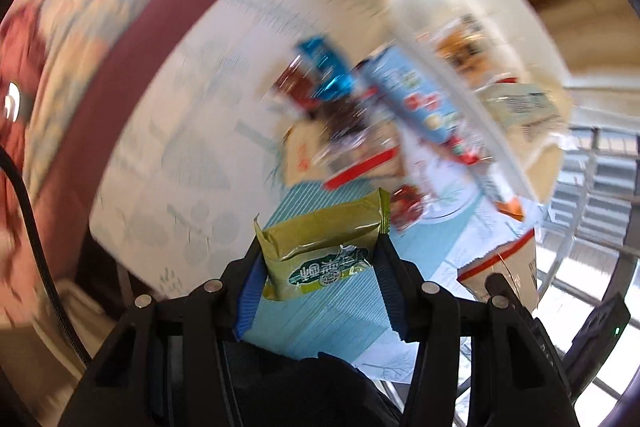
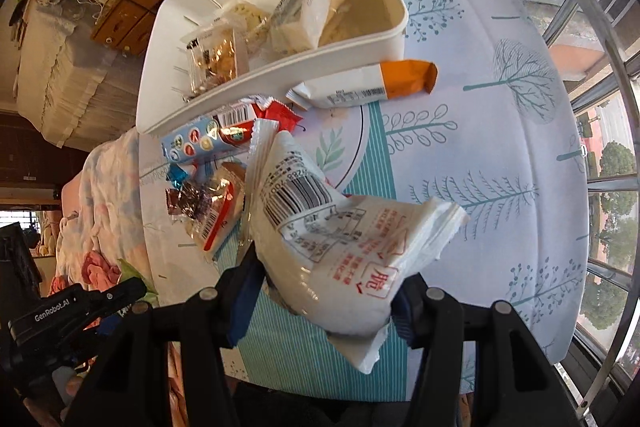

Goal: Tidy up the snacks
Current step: 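Carry green packet and white bag over the white tray and open both tools, then withdraw both tools from the white tray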

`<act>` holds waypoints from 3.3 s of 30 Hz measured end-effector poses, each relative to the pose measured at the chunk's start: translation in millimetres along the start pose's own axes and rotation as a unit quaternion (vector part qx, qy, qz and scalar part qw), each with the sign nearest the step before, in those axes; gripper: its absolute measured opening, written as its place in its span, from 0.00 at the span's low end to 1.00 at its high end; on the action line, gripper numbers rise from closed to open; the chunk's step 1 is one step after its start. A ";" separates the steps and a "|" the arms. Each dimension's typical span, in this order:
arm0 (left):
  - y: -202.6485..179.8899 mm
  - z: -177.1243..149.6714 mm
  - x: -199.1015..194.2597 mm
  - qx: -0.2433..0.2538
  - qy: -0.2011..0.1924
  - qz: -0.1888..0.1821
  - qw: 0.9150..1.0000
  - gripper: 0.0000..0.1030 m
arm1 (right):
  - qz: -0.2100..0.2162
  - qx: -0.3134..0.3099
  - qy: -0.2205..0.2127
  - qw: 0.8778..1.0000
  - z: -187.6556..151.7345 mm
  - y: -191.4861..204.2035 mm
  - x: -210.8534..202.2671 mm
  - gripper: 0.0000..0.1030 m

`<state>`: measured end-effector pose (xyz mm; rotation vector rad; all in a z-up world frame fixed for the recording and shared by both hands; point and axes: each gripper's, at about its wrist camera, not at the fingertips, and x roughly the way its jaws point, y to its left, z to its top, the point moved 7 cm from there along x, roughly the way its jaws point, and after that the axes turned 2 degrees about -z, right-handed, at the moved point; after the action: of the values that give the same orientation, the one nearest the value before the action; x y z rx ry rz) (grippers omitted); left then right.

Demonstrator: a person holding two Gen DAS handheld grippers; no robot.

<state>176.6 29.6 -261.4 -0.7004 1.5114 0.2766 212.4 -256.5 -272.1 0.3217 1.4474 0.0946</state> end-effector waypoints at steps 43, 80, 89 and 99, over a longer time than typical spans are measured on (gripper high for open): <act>-121.9 101.9 -37.0 0.273 -0.241 -0.128 0.922 0.57 | 0.007 -0.074 -0.232 0.970 109.2 41.6 -24.5 0.66; -32.8 -21.7 -108.1 0.136 -0.313 -0.031 0.940 0.73 | 0.110 -0.156 -0.200 0.961 37.3 45.1 -67.4 0.85; -2.0 -39.3 -105.3 0.115 -0.294 -0.038 0.948 0.73 | 0.124 -0.141 -0.151 0.970 15.6 48.5 -49.4 0.85; 21.7 -33.8 -101.7 0.125 -0.273 -0.061 0.952 0.73 | 0.109 -0.118 -0.103 0.982 -8.1 62.9 -26.3 0.80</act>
<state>129.0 52.7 -165.7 -0.4604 0.9485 0.1607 209.3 -201.9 -230.5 0.2859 1.1776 0.3963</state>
